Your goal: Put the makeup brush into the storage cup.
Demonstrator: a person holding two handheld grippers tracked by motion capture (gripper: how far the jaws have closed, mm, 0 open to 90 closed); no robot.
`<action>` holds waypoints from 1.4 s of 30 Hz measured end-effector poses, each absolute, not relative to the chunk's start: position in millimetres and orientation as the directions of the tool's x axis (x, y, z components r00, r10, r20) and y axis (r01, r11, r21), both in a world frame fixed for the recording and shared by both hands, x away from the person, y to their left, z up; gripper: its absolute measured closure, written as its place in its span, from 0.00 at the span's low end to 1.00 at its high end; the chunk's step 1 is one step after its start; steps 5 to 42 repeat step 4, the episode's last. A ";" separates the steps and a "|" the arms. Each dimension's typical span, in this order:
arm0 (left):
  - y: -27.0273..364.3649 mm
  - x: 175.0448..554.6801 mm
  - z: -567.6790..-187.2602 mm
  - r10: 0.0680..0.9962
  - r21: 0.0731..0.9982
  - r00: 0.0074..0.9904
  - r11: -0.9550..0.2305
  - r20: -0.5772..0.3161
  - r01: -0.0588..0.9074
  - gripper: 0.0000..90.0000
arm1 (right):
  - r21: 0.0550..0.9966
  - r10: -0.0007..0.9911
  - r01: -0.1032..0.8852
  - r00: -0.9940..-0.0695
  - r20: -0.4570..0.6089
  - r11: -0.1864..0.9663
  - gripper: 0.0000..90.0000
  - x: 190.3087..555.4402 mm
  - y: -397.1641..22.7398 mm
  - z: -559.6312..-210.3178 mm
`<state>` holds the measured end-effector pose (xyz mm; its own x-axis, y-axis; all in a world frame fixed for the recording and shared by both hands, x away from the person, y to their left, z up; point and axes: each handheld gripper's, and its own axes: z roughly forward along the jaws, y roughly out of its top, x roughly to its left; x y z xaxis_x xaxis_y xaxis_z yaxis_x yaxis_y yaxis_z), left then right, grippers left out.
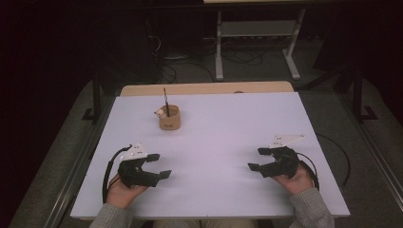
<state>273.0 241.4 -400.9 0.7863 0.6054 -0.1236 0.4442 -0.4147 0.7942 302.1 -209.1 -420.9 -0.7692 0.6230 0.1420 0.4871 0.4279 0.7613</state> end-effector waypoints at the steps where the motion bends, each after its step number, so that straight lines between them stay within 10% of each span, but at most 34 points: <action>1: 241.4 273.0 -400.9 0.605 0.794 0.786 -0.415 -0.124 0.444 0.25 | 0.761 0.621 0.485 -0.771 0.140 0.431 0.28 302.2 -209.2 -421.0; 42: 243.6 273.9 -401.0 0.605 0.794 0.787 -0.417 -0.122 0.443 0.25 | 0.760 0.620 0.486 -0.772 0.140 0.432 0.28 301.9 -209.1 -421.2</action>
